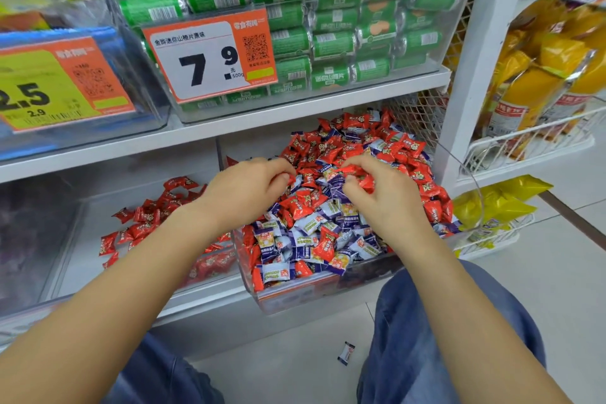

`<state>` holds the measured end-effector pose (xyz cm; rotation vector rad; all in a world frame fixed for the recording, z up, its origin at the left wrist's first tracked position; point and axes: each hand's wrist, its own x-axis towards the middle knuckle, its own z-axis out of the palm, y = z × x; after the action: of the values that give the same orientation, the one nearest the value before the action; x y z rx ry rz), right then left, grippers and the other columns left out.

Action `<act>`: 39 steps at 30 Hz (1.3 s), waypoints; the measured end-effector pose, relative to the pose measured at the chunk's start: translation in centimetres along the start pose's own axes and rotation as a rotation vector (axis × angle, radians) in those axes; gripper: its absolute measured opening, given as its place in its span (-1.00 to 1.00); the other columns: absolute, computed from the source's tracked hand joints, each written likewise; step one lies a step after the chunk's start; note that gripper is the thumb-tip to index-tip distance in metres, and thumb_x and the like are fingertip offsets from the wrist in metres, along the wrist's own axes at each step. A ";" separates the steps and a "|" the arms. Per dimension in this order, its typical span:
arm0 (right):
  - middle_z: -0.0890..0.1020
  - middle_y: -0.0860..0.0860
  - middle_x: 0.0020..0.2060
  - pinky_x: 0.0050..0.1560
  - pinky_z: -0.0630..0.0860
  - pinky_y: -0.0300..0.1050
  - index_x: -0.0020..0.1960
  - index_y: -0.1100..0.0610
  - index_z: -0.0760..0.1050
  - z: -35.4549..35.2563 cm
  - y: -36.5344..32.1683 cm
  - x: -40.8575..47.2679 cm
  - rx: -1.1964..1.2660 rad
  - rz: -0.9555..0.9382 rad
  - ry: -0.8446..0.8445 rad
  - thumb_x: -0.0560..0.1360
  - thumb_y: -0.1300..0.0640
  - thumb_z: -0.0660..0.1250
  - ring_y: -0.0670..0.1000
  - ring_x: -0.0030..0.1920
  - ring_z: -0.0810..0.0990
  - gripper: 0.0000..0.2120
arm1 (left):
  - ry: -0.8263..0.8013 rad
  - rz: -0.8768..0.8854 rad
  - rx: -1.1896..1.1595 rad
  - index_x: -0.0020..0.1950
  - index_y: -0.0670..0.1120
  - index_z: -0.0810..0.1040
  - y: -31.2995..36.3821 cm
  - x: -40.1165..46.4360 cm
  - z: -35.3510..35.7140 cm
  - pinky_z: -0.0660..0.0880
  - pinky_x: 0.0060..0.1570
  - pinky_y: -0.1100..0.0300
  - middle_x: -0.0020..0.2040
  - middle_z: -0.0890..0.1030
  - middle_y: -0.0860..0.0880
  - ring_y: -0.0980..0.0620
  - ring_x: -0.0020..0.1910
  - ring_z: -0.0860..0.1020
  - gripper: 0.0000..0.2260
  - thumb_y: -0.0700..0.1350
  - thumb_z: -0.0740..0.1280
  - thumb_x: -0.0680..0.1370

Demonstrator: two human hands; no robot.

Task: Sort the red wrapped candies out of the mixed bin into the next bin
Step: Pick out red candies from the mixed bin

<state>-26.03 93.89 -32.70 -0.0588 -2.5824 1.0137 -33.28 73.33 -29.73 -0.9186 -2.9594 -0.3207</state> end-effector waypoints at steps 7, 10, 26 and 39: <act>0.60 -0.02 -0.05 -0.17 0.43 -0.08 0.12 0.00 0.51 0.7 -0.1 -0.2 -0.078 0.015 -0.026 0.51 -0.12 0.31 -0.01 -0.31 0.52 -0.72 | -0.084 -0.014 0.173 0.42 0.16 0.28 2.5 0.2 3.0 0.45 -0.16 0.09 0.20 0.44 -0.05 -0.09 0.07 0.55 -0.54 0.29 0.00 0.57; 0.54 0.00 -0.12 -0.22 0.36 -0.07 0.11 0.03 0.50 0.7 0.0 -0.3 -0.096 0.047 -0.041 0.48 0.01 0.35 0.02 -0.28 0.47 -0.78 | -0.144 0.059 0.172 0.45 0.21 0.22 2.6 0.9 3.3 0.51 -0.17 0.10 0.26 0.40 -0.07 -0.09 0.05 0.55 -0.56 0.24 0.05 0.58; 0.66 -0.05 -0.19 -0.18 0.51 -0.23 -0.09 -0.13 0.59 -0.3 -0.3 -2.1 0.153 0.040 -0.412 0.36 0.05 0.50 -0.05 -0.21 0.59 -0.83 | -0.081 -0.020 0.182 0.21 -0.02 0.40 2.8 1.3 3.4 0.34 -0.29 0.13 0.04 0.55 -0.09 -0.12 -0.06 0.54 -0.79 -0.05 0.22 0.58; 0.53 0.03 0.03 -0.13 0.40 -0.14 0.17 0.06 0.50 1.5 -0.7 -1.5 -0.367 -0.109 -0.317 0.48 -0.05 0.38 0.08 -0.03 0.55 -0.68 | 0.351 -0.021 0.007 0.10 0.05 0.40 1.8 -2.8 -1.0 0.38 -0.33 0.12 -0.08 0.50 0.01 -0.12 -0.20 0.51 -0.89 0.00 0.21 0.59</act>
<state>-25.14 92.13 -33.73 0.1595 -2.9927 0.5339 -29.94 72.99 -28.63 -0.7419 -2.6482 -0.4236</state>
